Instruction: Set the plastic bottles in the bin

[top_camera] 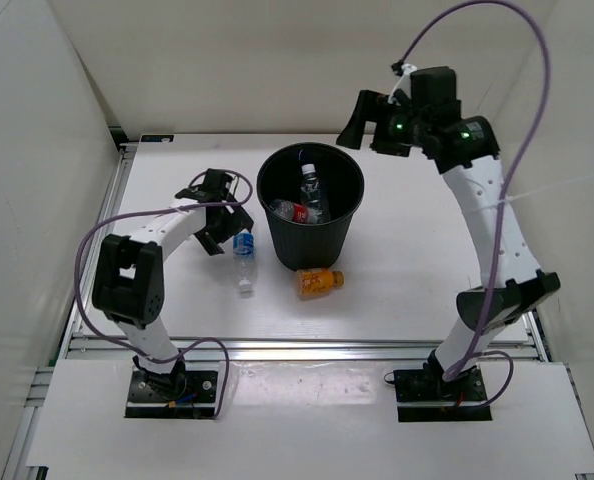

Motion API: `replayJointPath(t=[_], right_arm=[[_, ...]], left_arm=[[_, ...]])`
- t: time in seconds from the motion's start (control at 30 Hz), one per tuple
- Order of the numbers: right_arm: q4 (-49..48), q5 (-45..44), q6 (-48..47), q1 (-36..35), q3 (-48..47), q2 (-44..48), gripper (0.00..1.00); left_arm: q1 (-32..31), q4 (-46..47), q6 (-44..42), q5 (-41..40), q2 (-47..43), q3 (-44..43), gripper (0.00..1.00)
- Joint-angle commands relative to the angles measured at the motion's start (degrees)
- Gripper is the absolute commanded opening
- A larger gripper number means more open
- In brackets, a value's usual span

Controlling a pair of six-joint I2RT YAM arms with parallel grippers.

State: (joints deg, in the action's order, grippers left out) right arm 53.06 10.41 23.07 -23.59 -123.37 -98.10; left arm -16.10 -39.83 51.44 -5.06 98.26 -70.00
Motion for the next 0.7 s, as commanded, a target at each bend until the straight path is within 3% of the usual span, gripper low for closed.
replayJointPath(t=[0.0, 0.13, 0.2, 0.23, 0.27, 0.37, 0.53, 0.67], right_arm=[[-0.85, -0.31, -1.01, 1.97, 0.76, 7.13, 1.0], [0.29, -0.31, -1.54, 2.59, 3.05, 10.47, 1.0], [0.29, -2.32, -2.06, 3.2, 3.93, 11.53, 1.0], [0.29, -2.33, -2.06, 3.2, 4.71, 12.32, 1.0], [0.29, -3.11, -2.59, 3.2, 5.5, 12.32, 1.0], [0.82, -3.65, -2.59, 3.2, 6.13, 12.94, 1.0], [0.82, -4.87, -2.59, 3.2, 6.65, 13.47, 1.0], [0.82, -6.01, -2.59, 3.2, 7.36, 13.47, 1.0]], left_arm=[[-1.56, 0.55, -0.99, 1.02, 2.88, -3.12, 1.0], [-1.57, 0.55, -1.61, 3.03, 8.16, -4.45, 1.0], [-1.57, 0.55, -2.66, 3.04, 9.58, -4.97, 0.95], [-1.57, 0.55, -2.66, 3.04, 10.19, -5.5, 0.9], [-1.57, 0.55, -3.44, 3.56, 10.9, -5.5, 0.76], [-1.57, -0.5, -3.45, 0.77, 9.77, -5.5, 0.59], [-1.04, -7.7, -1.44, -7.32, 3.01, -7.07, 0.59], [0.19, -17.02, -0.11, -16.89, -7.26, -19.27, 0.59]])
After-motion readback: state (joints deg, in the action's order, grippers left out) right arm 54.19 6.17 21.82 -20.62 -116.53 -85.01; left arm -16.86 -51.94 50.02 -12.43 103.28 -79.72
